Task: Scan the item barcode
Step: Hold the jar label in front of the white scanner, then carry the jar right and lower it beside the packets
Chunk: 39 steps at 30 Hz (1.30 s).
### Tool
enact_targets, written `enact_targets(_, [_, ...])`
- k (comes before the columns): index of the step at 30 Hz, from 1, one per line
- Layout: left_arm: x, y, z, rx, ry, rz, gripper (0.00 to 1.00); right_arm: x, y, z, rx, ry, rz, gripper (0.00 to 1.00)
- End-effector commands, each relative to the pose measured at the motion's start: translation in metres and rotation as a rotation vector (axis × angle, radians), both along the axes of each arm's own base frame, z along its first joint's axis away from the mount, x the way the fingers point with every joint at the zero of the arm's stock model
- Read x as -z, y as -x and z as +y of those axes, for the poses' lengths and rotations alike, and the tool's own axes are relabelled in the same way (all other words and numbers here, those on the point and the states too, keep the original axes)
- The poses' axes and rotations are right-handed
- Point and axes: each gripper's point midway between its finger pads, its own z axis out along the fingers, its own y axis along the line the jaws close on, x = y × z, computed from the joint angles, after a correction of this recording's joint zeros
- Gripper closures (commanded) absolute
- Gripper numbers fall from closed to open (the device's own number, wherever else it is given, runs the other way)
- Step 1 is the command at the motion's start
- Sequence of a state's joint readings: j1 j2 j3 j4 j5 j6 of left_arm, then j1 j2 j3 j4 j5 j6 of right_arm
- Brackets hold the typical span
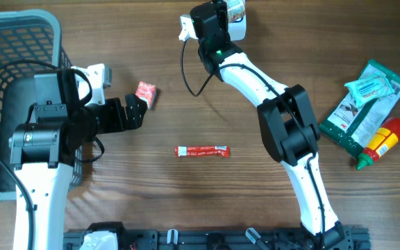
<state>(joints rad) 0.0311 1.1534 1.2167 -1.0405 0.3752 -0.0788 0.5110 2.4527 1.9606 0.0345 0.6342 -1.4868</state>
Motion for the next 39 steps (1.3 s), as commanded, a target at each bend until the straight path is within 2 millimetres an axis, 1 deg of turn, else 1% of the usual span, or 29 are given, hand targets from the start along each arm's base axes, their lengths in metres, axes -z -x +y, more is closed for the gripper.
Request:
enact_targets(1, [-0.004, -0.001, -0.003, 0.026, 0.001, -0.019, 0.0, -0.009, -0.007, -0.011, 0.05, -0.005, -0.035, 0.96])
enact_targets(3, [-0.004, -0.001, -0.002, 0.026, 0.001, -0.019, 0.0, -0.016, -0.009, -0.012, 0.117, -0.184, -0.099, 0.96])
enact_targets(4, [-0.004, -0.001, -0.003, 0.026, 0.001, -0.019, 0.0, -0.019, -0.01, -0.014, 0.143, -0.232, -0.115, 0.96])
enact_targets(6, [-0.004, -0.001, -0.002, 0.026, 0.001, -0.019, 0.0, -0.023, -0.008, -0.026, 0.191, -0.223, -0.116, 0.96])
enact_targets(8, [-0.004, -0.001, -0.002, 0.026, 0.001, -0.019, 0.0, -0.03, -0.005, -0.044, 0.231, -0.2, -0.097, 0.96])
enact_targets(9, [-0.004, -0.001, -0.003, 0.026, 0.001, -0.019, 0.0, -0.035, -0.003, -0.056, 0.256, -0.209, -0.085, 0.96])
enact_targets(10, [-0.004, -0.001, -0.002, 0.026, 0.001, -0.019, 0.0, -0.043, -0.003, -0.068, 0.291, -0.261, -0.091, 0.96])
enact_targets(11, [-0.004, -0.001, -0.002, 0.026, 0.001, -0.019, 0.0, -0.054, -0.001, -0.082, 0.332, -0.352, -0.099, 0.96])
enact_targets(13, [-0.004, -0.001, -0.002, 0.026, 0.001, -0.019, 0.0, -0.066, 0.007, -0.108, 0.378, -0.498, -0.04, 0.96])
enact_targets(15, [-0.004, -0.001, -0.003, 0.026, 0.001, -0.019, 0.0, -0.082, 0.022, -0.147, 0.434, -0.658, 0.044, 0.96])
enact_targets(16, [-0.004, -0.001, -0.002, 0.026, 0.001, -0.019, 0.0, -0.095, 0.033, -0.189, 0.523, -0.803, 0.062, 0.96])
enact_targets(18, [-0.004, -0.001, -0.003, 0.026, 0.001, -0.019, 0.0, -0.097, 0.046, -0.23, 0.609, -0.964, 0.111, 0.96])
enact_targets(19, [-0.004, -0.001, -0.002, 0.026, 0.001, -0.019, 0.0, -0.093, 0.053, -0.247, 0.645, -1.059, 0.154, 0.96])
enact_targets(21, [-0.004, -0.001, -0.003, 0.026, 0.001, -0.019, 0.0, -0.076, 0.071, -0.29, 0.752, -1.297, 0.262, 0.96])
enact_targets(22, [-0.004, -0.001, -0.002, 0.026, 0.001, -0.019, 0.0, -0.069, 0.079, -0.31, 0.814, -1.398, 0.288, 0.96])
enact_targets(24, [-0.004, -0.001, -0.003, 0.026, 0.001, -0.019, 0.0, -0.057, 0.09, -0.345, 0.917, -1.512, 0.282, 0.96])
enact_targets(26, [-0.004, -0.001, -0.003, 0.026, 0.001, -0.019, 0.0, -0.048, 0.1, -0.368, 0.955, -1.578, 0.287, 0.96])
enact_targets(28, [-0.004, -0.001, -0.002, 0.026, 0.001, -0.019, 0.0, -0.041, 0.106, -0.379, 0.961, -1.618, 0.301, 0.96])
enact_targets(30, [-0.004, -0.001, -0.002, 0.026, 0.001, -0.019, 0.0, -0.035, 0.106, -0.381, 0.96, -1.623, 0.298, 0.96])
enact_targets(32, [-0.004, -0.001, -0.003, 0.026, 0.001, -0.019, 0.0, -0.031, 0.102, -0.375, 0.924, -1.642, 0.309, 0.96])
enact_targets(33, [-0.004, -0.001, -0.002, 0.026, 0.001, -0.019, 0.0, -0.029, 0.096, -0.367, 0.876, -1.665, 0.32, 0.96])
enact_targets(35, [-0.004, -0.001, -0.003, 0.026, 0.001, -0.019, 0.0, -0.02, 0.089, -0.36, 0.847, -1.673, 0.305, 0.96])
enact_targets(39, [-0.004, -0.001, -0.002, 0.026, 0.001, -0.019, 0.0, 0.006, 0.085, -0.368, 0.932, -1.652, 0.201, 0.96])
